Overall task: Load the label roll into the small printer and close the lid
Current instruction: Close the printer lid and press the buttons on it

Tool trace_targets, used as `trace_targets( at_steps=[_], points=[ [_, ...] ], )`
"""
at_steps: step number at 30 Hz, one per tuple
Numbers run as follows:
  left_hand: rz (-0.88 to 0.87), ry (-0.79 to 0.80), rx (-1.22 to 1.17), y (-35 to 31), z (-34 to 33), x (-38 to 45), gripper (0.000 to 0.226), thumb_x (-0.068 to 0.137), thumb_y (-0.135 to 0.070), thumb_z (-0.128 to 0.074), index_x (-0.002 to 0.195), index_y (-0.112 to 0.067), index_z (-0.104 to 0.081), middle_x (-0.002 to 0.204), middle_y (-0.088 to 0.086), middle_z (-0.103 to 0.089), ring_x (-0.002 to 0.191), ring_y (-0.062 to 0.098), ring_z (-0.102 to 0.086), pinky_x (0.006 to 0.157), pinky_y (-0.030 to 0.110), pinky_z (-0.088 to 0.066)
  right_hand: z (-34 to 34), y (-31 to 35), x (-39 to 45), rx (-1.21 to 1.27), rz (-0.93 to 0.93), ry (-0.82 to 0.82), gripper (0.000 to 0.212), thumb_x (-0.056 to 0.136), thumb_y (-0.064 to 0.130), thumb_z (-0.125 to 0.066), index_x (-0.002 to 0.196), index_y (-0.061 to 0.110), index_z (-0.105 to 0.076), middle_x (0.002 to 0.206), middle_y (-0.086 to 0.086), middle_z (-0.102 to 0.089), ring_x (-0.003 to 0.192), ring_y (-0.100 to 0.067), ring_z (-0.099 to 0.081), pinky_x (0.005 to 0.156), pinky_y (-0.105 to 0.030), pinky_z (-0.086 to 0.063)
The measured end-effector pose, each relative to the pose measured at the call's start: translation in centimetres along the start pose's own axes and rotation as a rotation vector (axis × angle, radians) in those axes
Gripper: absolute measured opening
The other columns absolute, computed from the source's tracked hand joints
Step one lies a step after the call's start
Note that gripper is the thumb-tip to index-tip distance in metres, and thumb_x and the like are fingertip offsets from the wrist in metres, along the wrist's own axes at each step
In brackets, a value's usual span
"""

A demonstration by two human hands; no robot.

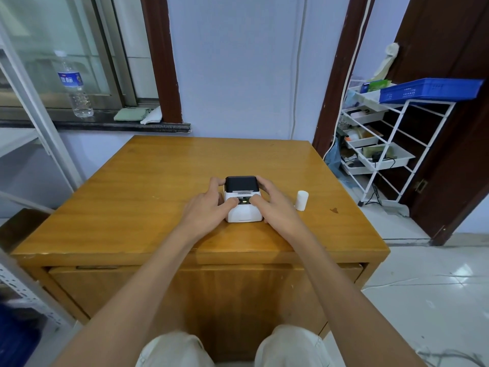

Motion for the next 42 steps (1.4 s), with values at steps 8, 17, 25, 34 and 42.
trace_targets(
  at_steps=[8,17,25,34,42],
  points=[
    [0.004,0.003,-0.012,0.2,-0.1,0.0,0.054,0.098,-0.051,-0.047,0.146,-0.030,-0.035,0.078,-0.012,-0.064,0.077,0.013,-0.066,0.063,0.036,-0.042,0.0,-1.0,0.8,0.068,-0.003,0.016,0.066,0.090,0.040,-0.057,0.154,0.041,-0.042,0.150,0.020,-0.056,0.127,-0.010,-0.059,0.103,-0.041,-0.053],
    [0.004,0.006,-0.002,-0.1,-0.1,-0.1,0.050,0.099,-0.050,-0.047,0.144,-0.031,-0.034,0.091,-0.009,-0.073,0.081,0.013,-0.068,0.065,0.035,-0.042,0.4,-1.6,1.7,0.167,-0.004,0.043,0.060,0.098,0.024,-0.061,0.154,0.034,-0.044,0.145,0.020,-0.054,0.076,0.004,-0.051,0.071,-0.017,-0.040],
    [0.017,0.014,-0.043,0.0,0.0,-0.3,0.059,0.090,-0.059,-0.044,0.141,-0.032,-0.035,0.089,-0.006,-0.074,0.082,0.017,-0.070,0.078,0.043,-0.055,0.4,-1.6,1.2,0.163,0.013,0.045,0.057,0.097,0.029,-0.063,0.150,0.039,-0.046,0.148,0.020,-0.055,0.082,0.003,-0.054,0.078,-0.022,-0.043],
    [0.006,-0.010,-0.047,-0.3,0.1,-0.6,0.052,0.097,-0.052,-0.051,0.142,-0.030,-0.039,0.080,-0.007,-0.069,0.078,0.017,-0.068,0.067,0.037,-0.047,0.1,-1.9,0.6,0.192,0.048,-0.030,0.052,0.095,0.030,-0.067,0.145,0.039,-0.055,0.129,0.029,-0.060,0.123,-0.007,-0.062,0.092,-0.035,-0.054],
    [0.014,-0.018,-0.022,-0.3,0.1,-0.6,0.054,0.096,-0.052,-0.050,0.143,-0.029,-0.039,0.077,-0.010,-0.066,0.080,0.018,-0.068,0.069,0.038,-0.047,0.2,-2.3,1.0,0.244,0.080,-0.036,0.050,0.098,0.022,-0.068,0.145,0.032,-0.056,0.129,0.021,-0.061,0.078,0.004,-0.055,0.071,-0.015,-0.044]
  ],
)
Point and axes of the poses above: each hand's wrist, its own x-axis towards the middle knuckle, its own z-axis out of the back of the hand, y = z × x, the point moved 2 cm from there along x, towards the middle knuckle
